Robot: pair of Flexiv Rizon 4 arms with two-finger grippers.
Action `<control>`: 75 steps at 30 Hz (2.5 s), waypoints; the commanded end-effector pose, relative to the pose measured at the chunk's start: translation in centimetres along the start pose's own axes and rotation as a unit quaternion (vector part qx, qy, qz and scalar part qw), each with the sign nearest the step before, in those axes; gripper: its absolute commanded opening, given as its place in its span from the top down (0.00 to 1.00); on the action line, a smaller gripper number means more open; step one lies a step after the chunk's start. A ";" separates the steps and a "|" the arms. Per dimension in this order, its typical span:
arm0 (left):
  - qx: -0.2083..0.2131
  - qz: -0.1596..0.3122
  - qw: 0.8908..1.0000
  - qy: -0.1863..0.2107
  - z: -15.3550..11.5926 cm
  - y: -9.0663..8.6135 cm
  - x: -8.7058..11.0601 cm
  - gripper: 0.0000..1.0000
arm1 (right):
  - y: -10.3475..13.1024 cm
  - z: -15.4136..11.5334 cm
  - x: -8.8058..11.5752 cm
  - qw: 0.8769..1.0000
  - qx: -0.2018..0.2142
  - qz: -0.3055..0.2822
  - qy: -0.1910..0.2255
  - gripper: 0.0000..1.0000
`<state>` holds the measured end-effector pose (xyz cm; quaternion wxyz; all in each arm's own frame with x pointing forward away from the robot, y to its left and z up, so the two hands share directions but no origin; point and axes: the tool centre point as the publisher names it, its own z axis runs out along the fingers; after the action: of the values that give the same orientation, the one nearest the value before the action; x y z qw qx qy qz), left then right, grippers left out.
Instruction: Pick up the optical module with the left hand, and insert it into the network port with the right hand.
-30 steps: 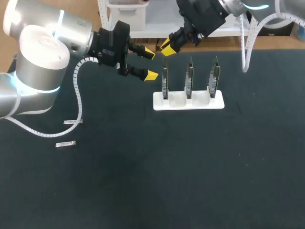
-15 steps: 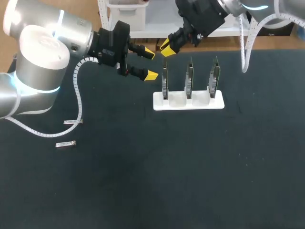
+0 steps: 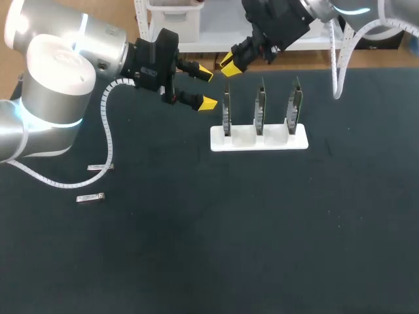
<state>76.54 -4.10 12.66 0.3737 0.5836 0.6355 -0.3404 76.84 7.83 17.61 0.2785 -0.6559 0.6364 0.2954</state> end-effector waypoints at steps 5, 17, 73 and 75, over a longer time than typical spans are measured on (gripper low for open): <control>0.000 -0.001 1.000 0.003 0.1 0.1 -0.1 0.00 | 0.7 0.0 0.1 1.000 0.004 -0.009 0.004 1.00; 0.000 -0.001 1.000 0.003 0.1 0.1 -0.1 0.00 | 0.7 0.0 0.6 1.000 0.006 -0.011 -0.002 1.00; 0.000 -0.001 1.000 0.003 0.1 0.1 -0.1 0.00 | 0.3 -0.3 0.3 0.999 -0.010 -0.006 -0.046 1.00; 0.000 -0.001 1.000 0.003 0.1 0.1 -0.1 0.00 | 0.3 -0.2 0.3 0.999 -0.011 -0.006 -0.045 1.00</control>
<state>76.54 -4.10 12.66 0.3738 0.5836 0.6355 -0.3404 76.34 7.34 17.59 0.3022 -0.6476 0.6174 0.3287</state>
